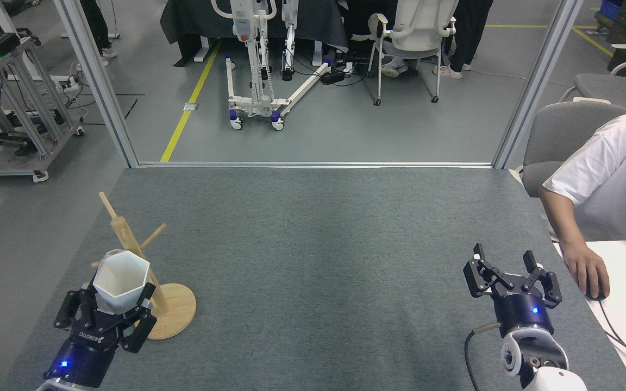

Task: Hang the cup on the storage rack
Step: 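Lower the cup's handle onto a rack peg with the left gripper, then open the left gripper and pull it back from the hanging cup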

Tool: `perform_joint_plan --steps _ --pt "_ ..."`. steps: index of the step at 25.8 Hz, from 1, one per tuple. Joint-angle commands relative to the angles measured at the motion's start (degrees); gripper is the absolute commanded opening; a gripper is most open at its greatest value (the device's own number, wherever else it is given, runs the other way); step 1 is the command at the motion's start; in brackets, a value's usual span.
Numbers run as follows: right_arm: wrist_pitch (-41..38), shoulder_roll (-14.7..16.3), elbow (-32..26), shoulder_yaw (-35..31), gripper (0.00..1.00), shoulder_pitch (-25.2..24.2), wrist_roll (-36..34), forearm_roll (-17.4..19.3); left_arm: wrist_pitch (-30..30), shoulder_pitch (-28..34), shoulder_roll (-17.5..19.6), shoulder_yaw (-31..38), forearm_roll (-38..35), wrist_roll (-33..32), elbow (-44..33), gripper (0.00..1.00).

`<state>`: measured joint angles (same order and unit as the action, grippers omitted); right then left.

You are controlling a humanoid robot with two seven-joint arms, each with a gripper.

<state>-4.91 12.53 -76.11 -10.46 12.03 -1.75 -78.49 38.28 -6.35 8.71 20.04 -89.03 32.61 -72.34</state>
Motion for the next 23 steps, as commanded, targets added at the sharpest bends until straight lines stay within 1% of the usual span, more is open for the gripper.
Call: perform_joint_plan --steps 1,5,6,9,11,18,23 --pt "-0.01 -0.14 0.17 0.0 0.99 0.01 -0.01 0.0 0.13 0.02 -0.01 0.0 0.0 -0.09 0.01 0.99" --pt "-0.01 -0.14 0.26 0.0 0.99 0.01 -0.01 0.0 1.0 0.63 -0.28 0.27 1.23 -0.09 -0.25 0.99" --pt "-0.01 -0.14 0.26 0.0 0.99 0.01 -0.01 0.0 1.36 0.72 -0.28 0.44 2.72 -0.09 -0.08 0.99" --pt "-0.01 -0.14 0.35 0.0 0.99 0.01 -0.01 -0.09 2.85 3.36 -0.45 1.23 10.63 -0.01 -0.25 0.99" --pt "-0.01 -0.14 0.35 0.0 0.99 0.01 -0.01 0.0 3.2 4.15 -0.45 1.23 13.27 -0.01 -0.52 0.99" --pt "-0.01 -0.05 0.35 -0.09 0.99 0.1 -0.01 -0.09 2.41 4.06 -0.63 1.32 13.54 -0.09 0.01 0.99" --pt "-0.01 -0.05 0.35 -0.09 0.99 0.1 -0.01 0.0 0.04 1.51 -0.45 0.97 12.83 -2.29 0.1 0.99"
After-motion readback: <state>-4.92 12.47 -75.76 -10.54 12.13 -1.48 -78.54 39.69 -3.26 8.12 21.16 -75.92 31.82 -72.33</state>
